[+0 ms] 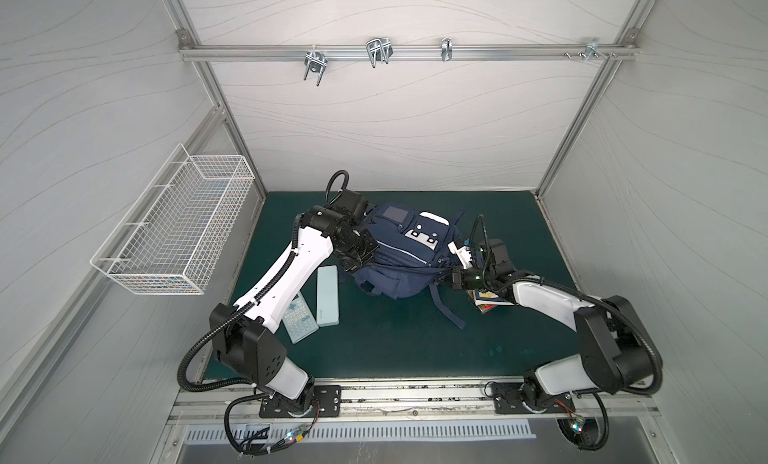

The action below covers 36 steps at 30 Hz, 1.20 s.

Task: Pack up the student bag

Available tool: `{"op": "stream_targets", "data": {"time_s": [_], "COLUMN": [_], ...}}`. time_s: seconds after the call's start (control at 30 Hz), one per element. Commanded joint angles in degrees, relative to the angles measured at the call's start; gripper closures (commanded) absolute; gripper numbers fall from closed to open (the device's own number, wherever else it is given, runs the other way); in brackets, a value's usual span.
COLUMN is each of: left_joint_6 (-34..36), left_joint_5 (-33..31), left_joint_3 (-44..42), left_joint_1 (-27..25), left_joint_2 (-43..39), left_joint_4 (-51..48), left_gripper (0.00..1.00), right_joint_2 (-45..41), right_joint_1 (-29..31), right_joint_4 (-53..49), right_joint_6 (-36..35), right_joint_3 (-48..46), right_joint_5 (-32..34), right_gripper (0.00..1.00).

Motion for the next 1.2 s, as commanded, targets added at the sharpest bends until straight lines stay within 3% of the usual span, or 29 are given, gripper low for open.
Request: {"op": "stream_targets", "data": {"time_s": [0.0, 0.13, 0.33, 0.57, 0.73, 0.77, 0.87, 0.93, 1.07, 1.17], "left_joint_6": [-1.13, -3.6, -6.16, -9.27, -10.43, -9.9, -6.81, -3.56, 0.15, 0.51], "left_joint_5": [0.02, 0.1, -0.13, 0.38, 0.46, 0.79, -0.23, -2.13, -3.21, 0.53], "left_joint_3": [-4.17, -12.77, -18.32, -22.97, -26.32, -26.5, -26.1, -25.32, -25.58, -28.28], "left_joint_1": [0.22, 0.47, 0.5, -0.45, -1.94, -1.31, 1.96, 5.17, 11.69, 14.38], "left_joint_2": [-3.52, -6.43, -8.35, -8.05, -7.47, -7.15, -7.7, -8.52, -8.01, -5.57], "left_joint_4": [7.97, 15.83, 22.58, 27.75, 30.83, 30.41, 26.64, 22.67, 18.29, 21.52], "left_gripper": [1.0, 1.0, 1.0, 1.0, 1.0, 0.98, 0.6, 0.47, 0.46, 0.52], "right_joint_2": [-4.6, -5.52, -1.64, 9.5, 16.56, 16.76, 14.98, 13.39, 11.75, 12.26], "right_joint_1": [3.48, 8.26, 16.19, 26.49, 27.89, 27.43, 25.18, 23.14, 21.99, 22.05], "right_joint_4": [-8.41, -16.89, -26.33, -31.06, -31.55, -32.4, -34.24, -36.19, -38.41, -38.48], "right_joint_6": [-0.3, -1.04, -2.37, 2.78, 9.07, 9.14, 8.52, 7.8, 5.66, 5.58], "right_joint_3": [0.66, 4.19, 11.79, 24.13, 29.24, 29.42, 27.64, 25.84, 23.25, 22.46], "right_joint_5": [4.19, 5.8, 7.21, 8.45, 8.81, 9.22, 9.43, 8.98, 9.27, 8.82], "right_gripper": [1.0, 1.0, 1.0, 1.0, 1.0, 1.0, 1.0, 1.0, 1.0, 1.0]}}
